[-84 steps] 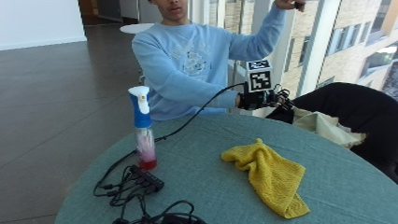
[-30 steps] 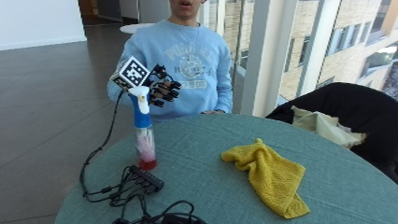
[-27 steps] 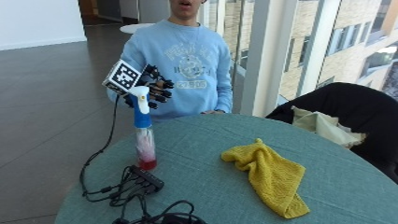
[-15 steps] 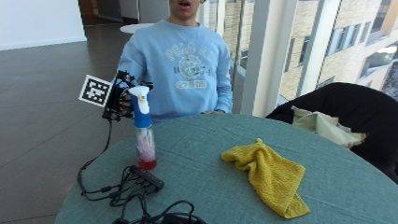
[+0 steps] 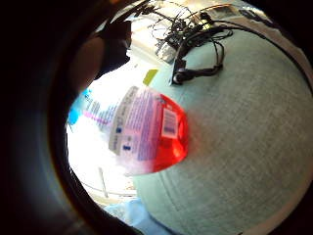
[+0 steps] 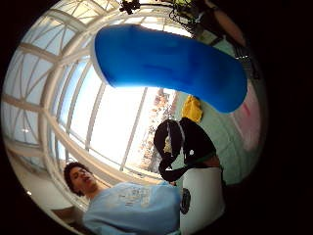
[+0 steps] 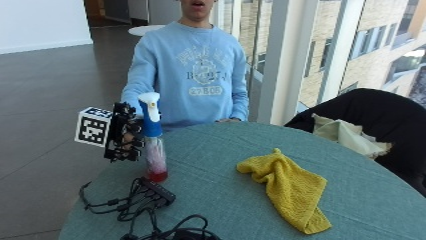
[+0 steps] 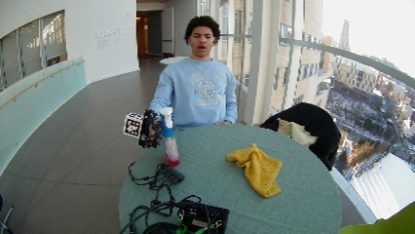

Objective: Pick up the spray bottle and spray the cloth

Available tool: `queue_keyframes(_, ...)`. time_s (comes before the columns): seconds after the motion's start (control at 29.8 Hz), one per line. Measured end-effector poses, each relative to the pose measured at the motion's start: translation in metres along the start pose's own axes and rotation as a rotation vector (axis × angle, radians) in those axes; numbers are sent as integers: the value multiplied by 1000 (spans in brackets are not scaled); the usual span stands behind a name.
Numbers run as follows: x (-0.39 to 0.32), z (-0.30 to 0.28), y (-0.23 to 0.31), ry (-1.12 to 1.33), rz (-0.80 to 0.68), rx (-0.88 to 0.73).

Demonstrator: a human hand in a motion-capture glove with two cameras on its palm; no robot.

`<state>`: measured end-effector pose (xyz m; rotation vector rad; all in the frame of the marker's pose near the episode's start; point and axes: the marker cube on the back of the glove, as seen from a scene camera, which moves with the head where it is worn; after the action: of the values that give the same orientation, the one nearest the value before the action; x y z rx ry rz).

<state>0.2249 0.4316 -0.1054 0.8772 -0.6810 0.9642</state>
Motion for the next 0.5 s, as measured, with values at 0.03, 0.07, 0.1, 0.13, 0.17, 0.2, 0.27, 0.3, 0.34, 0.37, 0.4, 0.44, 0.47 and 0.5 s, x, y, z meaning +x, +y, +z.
queue_keyframes(0.03, 3, 3, -3, -4, 6, -3)
queue_keyframes(0.07, 4, 6, -6, -7, 11, -3)
queue_keyframes(0.1, 6, 9, -9, -9, 15, 1)
queue_keyframes(0.13, 6, 12, -13, -9, 17, 7)
queue_keyframes(0.17, 7, 15, -17, -8, 17, 12)
queue_keyframes(0.2, 7, 18, -19, -5, 16, 14)
queue_keyframes(0.27, 9, 22, -19, 8, 15, 13)
queue_keyframes(0.3, 10, 24, -19, 17, 13, 16)
queue_keyframes(0.34, 10, 25, -19, 27, 10, 22)
queue_keyframes(0.37, 10, 26, -20, 39, 4, 31)
queue_keyframes(0.4, 10, 26, -20, 52, -3, 42)
queue_keyframes(0.44, 9, 27, -20, 65, -11, 54)
queue_keyframes(0.47, 8, 27, -21, 78, -20, 66)
queue_keyframes(0.5, 7, 27, -22, 89, -30, 79)
